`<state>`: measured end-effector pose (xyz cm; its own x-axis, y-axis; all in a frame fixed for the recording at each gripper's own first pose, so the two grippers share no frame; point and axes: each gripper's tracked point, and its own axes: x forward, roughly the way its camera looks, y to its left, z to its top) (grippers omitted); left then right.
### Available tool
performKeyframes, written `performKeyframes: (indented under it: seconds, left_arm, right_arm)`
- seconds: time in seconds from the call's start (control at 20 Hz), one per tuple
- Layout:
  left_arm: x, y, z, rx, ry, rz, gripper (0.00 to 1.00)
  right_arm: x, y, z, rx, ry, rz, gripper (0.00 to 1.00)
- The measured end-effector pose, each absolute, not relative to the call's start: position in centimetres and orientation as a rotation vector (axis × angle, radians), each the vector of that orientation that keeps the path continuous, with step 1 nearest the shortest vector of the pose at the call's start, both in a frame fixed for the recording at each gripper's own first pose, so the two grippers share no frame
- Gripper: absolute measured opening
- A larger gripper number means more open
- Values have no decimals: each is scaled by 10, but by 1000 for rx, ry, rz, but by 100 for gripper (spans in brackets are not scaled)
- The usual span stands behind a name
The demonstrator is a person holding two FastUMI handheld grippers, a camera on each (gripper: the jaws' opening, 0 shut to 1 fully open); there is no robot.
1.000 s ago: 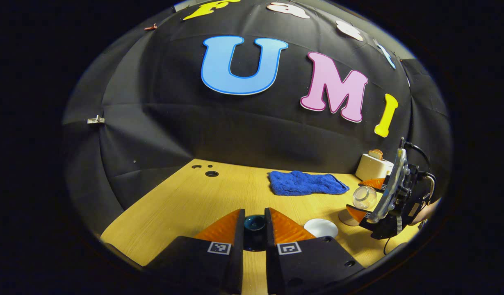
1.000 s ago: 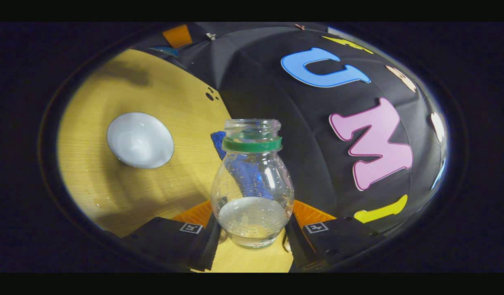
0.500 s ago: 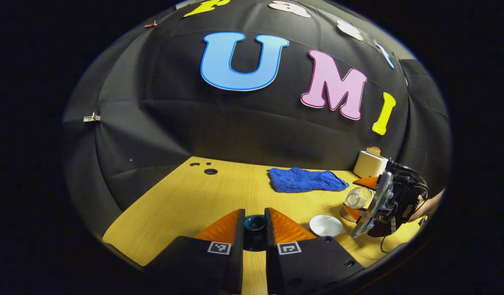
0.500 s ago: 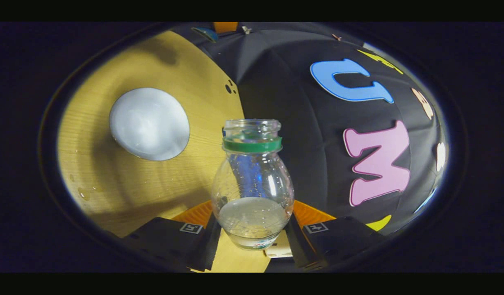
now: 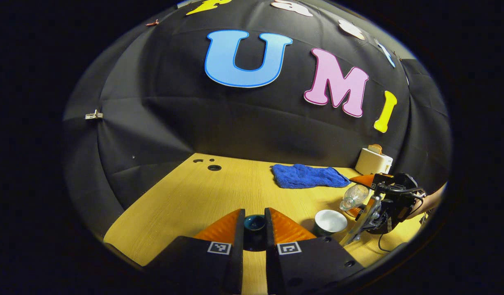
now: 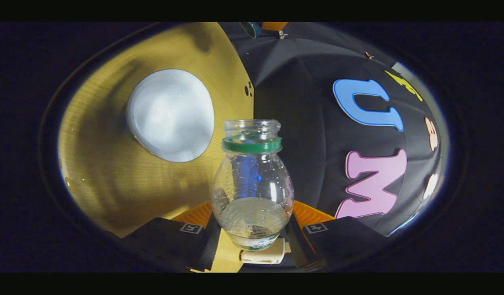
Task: Open the teacup lid with one hand, grasp the water bottle and pour water into the teacup with the other hand; after pouring, place the water bottle on the coaster and then close the teacup lid.
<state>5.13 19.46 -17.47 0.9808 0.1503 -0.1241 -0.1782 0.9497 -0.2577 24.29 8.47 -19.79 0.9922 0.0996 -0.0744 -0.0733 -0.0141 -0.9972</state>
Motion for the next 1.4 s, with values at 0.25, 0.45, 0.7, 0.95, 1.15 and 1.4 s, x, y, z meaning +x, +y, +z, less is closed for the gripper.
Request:
performKeyframes:
  seconds: [0.25,0.45,0.7,0.95,1.15,1.4]
  left_arm:
    - [51,194,-176,-269,110,161,27]
    - [53,191,-176,-270,115,153,27]
    - [53,188,-177,-261,117,141,27]
    - [52,185,-174,-255,117,134,23]
    - [50,187,-178,-254,124,140,27]
    - [45,191,-181,-254,132,145,24]
  right_arm:
    - [245,85,-199,-1634,-41,139,74]
    - [250,89,-196,-1677,-60,143,74]
    - [252,93,-192,-1746,-114,152,74]
    - [251,98,-192,-1798,-153,170,74]
    - [251,101,-191,-1829,-181,179,74]
    - [257,102,-189,-1876,-209,194,74]
